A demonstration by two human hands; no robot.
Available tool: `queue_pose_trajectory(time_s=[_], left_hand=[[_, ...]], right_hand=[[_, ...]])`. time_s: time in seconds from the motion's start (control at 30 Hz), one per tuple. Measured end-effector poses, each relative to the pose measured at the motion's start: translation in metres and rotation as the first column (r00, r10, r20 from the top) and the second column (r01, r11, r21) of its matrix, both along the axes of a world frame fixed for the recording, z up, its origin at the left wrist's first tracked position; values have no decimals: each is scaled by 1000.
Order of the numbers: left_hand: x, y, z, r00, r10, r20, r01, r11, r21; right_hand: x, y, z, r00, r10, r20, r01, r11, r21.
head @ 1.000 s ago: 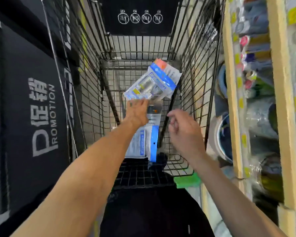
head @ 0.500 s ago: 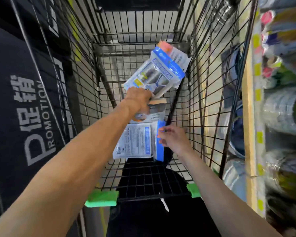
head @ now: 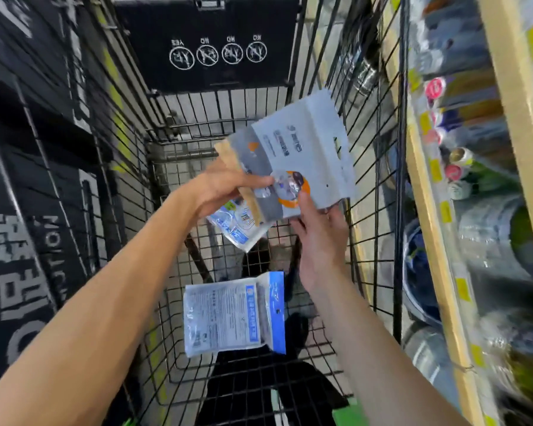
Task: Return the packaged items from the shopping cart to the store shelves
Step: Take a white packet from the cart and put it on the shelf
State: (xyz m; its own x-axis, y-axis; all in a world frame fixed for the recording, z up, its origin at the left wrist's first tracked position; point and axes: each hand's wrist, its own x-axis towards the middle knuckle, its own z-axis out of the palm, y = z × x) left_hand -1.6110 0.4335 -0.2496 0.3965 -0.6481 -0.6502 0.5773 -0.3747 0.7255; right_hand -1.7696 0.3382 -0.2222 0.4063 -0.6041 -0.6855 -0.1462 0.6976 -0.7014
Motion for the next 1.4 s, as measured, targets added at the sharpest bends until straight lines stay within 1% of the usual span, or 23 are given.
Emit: queue_pose_trajectory(time_s=[0.07, 0.1, 0.13, 0.17, 0.2, 0.23, 0.27, 0.3, 0.33, 0.37, 0.43, 0.5, 0.6, 0.63, 0.67, 0.77, 0.83, 0.93, 1.0, 1.1, 1.17, 1.27, 1.4], left_hand=[[14, -5, -5, 974, -216, 70, 214, 976, 32], [25, -14, -11, 933, -333, 137, 322, 941, 101], [36, -21, -16, 887, -405, 220, 371, 911, 183], [45, -28, -28, 872, -391, 293, 333, 915, 230], [56, -33, -44, 886, -297, 357, 213, 943, 255], [66, -39, -61, 904, -135, 407, 30, 967, 254], [73, -45, -77, 886, 22, 462, -159, 952, 260], [78, -51, -93, 859, 123, 497, -289, 918, 271], [80, -60, -101, 858, 161, 489, -341, 889, 306], [80, -67, -111, 881, 155, 446, -336, 870, 361], [71, -80, -119, 946, 62, 319, -216, 853, 475], [63, -82, -139, 979, 32, 200, -129, 859, 496], [60, -79, -186, 975, -90, 202, -36, 837, 546], [62, -77, -181, 974, -128, 186, -2, 819, 573], [55, -83, -150, 974, -141, 175, 17, 821, 570], [52, -97, -116, 990, -41, 131, -24, 888, 458], [47, -104, -111, 996, -5, 90, -35, 899, 436], [37, -102, -101, 988, -111, 109, 47, 882, 469], [35, -102, -100, 982, -160, 96, 87, 846, 526], [34, -103, -95, 972, -220, 88, 140, 835, 533], [32, -105, -89, 958, -241, 154, 125, 836, 535], [25, -105, -72, 905, -277, 323, 79, 855, 513], [25, -78, -37, 760, -202, 618, -119, 891, 438]], right_hand=[[5, -13, -4, 998, -54, -40, 47, 986, -161], [5, -21, -8, 996, -69, -58, 53, 969, -240], [3, -25, -8, 994, -68, -88, 37, 949, -314], [-1, -27, -9, 989, -47, -141, -10, 924, -382], [-6, -29, -12, 980, -14, -201, -77, 895, -440], [-12, -29, -13, 965, 32, -262, -160, 858, -487], [-18, -27, -15, 937, 84, -339, -256, 825, -503], [-24, -23, -15, 906, 138, -400, -341, 798, -497], [-30, -19, -15, 878, 189, -441, -408, 778, -478], [-35, -14, -14, 851, 235, -470, -462, 761, -456], [-43, 0, -12, 800, 305, -517, -546, 727, -416], [-53, 15, -11, 771, 369, -519, -588, 725, -359], [-65, 30, -15, 735, 390, -555, -604, 748, -275], [-65, 33, -15, 725, 393, -566, -612, 743, -269], [-68, 33, -15, 725, 387, -570, -611, 744, -271], [-69, 28, -12, 761, 353, -545, -568, 768, -296], [-71, 25, -7, 787, 321, -527, -529, 790, -308], [-71, 20, -2, 818, 295, -493, -482, 819, -311], [-72, 16, 0, 824, 289, -488, -478, 816, -325], [-76, 15, -1, 828, 282, -485, -474, 814, -336], [-77, 20, -2, 828, 269, -493, -464, 821, -332], [-78, 30, 3, 826, 258, -501, -464, 815, -347], [-76, 34, 25, 901, 195, -387, -355, 844, -402]])
